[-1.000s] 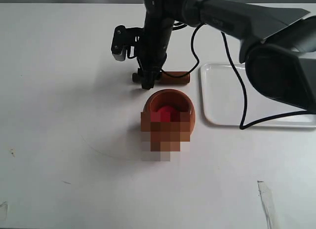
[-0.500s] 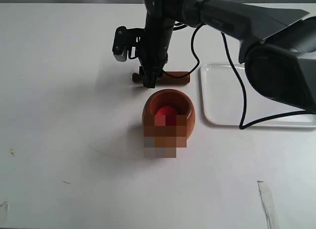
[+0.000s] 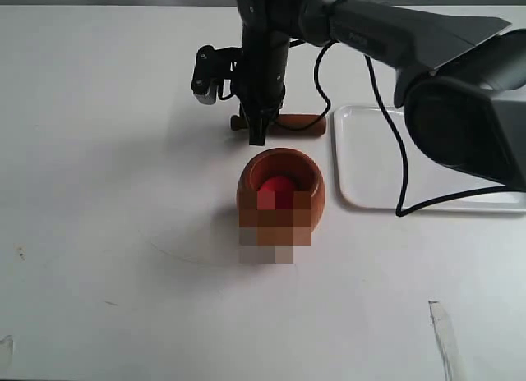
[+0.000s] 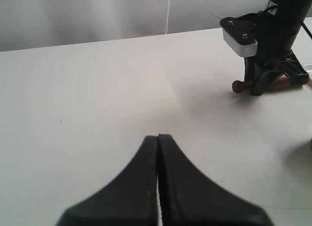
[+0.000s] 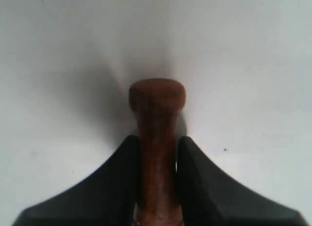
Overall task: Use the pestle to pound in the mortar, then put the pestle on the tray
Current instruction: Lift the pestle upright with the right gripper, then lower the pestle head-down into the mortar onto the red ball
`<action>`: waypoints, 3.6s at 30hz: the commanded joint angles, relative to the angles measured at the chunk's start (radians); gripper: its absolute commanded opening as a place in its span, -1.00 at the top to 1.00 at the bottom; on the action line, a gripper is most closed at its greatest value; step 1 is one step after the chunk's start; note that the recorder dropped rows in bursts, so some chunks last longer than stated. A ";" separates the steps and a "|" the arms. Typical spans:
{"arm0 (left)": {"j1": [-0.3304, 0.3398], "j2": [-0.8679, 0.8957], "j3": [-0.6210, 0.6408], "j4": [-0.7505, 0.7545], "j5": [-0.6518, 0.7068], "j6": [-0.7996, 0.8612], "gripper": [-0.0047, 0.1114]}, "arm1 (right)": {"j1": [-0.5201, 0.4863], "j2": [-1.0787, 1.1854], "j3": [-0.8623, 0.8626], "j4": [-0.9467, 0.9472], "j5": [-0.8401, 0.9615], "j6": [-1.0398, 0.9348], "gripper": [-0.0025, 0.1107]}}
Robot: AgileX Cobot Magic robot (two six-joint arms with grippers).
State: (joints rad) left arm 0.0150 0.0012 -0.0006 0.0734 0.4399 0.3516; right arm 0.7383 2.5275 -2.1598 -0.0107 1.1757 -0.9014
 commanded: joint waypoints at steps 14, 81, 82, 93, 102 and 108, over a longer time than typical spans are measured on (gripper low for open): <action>-0.008 -0.001 0.001 -0.007 -0.003 -0.008 0.92 | -0.004 -0.213 -0.041 0.025 -0.189 0.233 0.96; -0.008 -0.001 0.001 -0.007 -0.003 -0.008 0.92 | 0.080 -0.996 1.713 -0.261 -2.227 1.156 0.96; -0.008 -0.001 0.001 -0.007 -0.003 -0.008 0.92 | 0.080 -0.996 1.713 -0.263 -2.217 1.156 0.96; -0.008 -0.001 0.001 -0.007 -0.003 -0.008 0.92 | 0.080 -0.972 1.803 -0.260 -2.151 1.112 0.96; -0.008 -0.001 0.001 -0.007 -0.003 -0.008 0.92 | 0.080 -0.715 1.803 -0.227 -2.313 1.112 0.96; -0.008 -0.001 0.001 -0.007 -0.003 -0.008 0.92 | 0.080 -0.718 1.799 -0.195 -2.397 1.120 0.96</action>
State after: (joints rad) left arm 0.0150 0.0012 -0.0006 0.0734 0.4399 0.3516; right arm 0.8177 1.8204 -0.3711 -0.2018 -1.2964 0.2148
